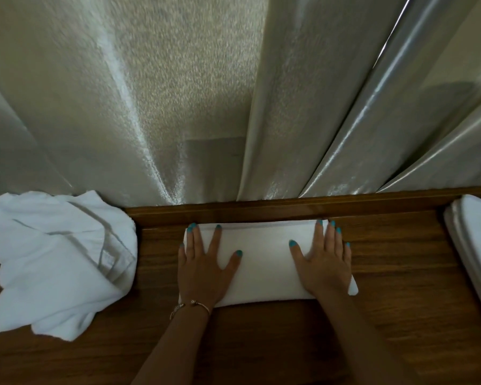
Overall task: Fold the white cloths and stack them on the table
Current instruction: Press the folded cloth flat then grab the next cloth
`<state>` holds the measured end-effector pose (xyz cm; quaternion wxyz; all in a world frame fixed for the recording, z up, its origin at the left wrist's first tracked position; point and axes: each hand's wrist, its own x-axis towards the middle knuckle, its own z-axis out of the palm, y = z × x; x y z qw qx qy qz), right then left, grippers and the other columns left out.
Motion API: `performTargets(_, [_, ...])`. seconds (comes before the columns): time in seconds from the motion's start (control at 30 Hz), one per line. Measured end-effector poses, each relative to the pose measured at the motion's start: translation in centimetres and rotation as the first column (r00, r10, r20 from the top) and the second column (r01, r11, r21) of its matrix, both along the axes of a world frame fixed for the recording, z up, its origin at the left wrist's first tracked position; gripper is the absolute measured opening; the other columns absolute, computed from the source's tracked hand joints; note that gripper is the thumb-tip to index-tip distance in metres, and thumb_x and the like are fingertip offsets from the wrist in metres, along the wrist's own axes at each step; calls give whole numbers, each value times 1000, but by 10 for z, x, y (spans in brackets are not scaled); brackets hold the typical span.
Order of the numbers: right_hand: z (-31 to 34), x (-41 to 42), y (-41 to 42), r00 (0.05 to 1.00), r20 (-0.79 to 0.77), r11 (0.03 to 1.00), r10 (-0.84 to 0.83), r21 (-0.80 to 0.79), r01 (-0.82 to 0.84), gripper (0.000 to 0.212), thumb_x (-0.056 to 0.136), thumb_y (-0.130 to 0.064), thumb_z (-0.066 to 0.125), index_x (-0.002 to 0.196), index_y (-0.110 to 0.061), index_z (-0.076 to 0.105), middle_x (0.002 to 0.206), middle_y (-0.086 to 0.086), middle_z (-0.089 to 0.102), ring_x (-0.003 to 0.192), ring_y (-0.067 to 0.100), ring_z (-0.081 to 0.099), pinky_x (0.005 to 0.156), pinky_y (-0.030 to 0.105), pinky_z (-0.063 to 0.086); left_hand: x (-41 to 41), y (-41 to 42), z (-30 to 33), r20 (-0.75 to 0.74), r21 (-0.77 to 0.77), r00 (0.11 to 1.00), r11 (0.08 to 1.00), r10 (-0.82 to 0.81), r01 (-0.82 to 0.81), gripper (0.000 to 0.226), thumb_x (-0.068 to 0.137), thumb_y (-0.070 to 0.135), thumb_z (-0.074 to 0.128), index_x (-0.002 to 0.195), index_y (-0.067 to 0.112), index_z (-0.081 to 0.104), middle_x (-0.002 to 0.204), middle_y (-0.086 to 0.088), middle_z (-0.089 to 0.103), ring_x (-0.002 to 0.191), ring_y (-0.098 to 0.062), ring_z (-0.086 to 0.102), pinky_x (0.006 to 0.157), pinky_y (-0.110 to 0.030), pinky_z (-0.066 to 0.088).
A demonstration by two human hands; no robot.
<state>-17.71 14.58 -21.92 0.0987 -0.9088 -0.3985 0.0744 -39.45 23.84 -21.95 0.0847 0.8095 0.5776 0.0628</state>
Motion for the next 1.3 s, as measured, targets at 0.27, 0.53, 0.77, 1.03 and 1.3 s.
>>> performTargets(0.27, [15,12,8,982,-187,984,5,-173,-38,87,86,-75,15,151,-25,-14,160,4,-18,147,20,-16,118,45,-7,1,1,12,-57,-119,998,993,-11,4,92,77,81,4,151,28,-9,158,-17,-13,147,-29,-11,119,-42,-6])
performTargets(0.53, [79,-68,-30,943,-205,956,262,-79,-283,72,98,-48,33,153,-20,-3,162,2,2,149,18,1,121,41,-2,-95,-78,97,-72,-53,997,998,36,-40,85,85,69,-3,149,20,24,158,-9,13,147,-23,11,118,-35,5])
performTargets(0.77, [137,-242,7,630,-550,798,549,119,-591,51,93,-35,49,142,-33,37,149,-9,40,134,12,40,109,29,35,-228,-91,136,-245,-16,963,992,115,-123,62,69,45,44,125,26,58,146,-26,38,144,-27,-21,110,-35,0])
performTargets(1.03, [159,-356,112,639,-721,941,268,54,-335,101,80,-50,68,150,-10,7,138,11,47,93,23,65,74,33,56,-339,1,177,-64,-346,965,901,255,-261,54,92,30,36,143,13,28,157,-17,-18,143,-33,-24,118,-48,-2])
performTargets(1.3, [142,-355,135,847,-518,890,118,-324,-322,104,73,-64,68,147,-5,26,151,11,33,137,26,36,111,33,34,-421,51,170,-118,-476,984,861,136,-176,55,95,37,35,145,15,27,158,-17,-14,144,-38,-15,119,-49,2])
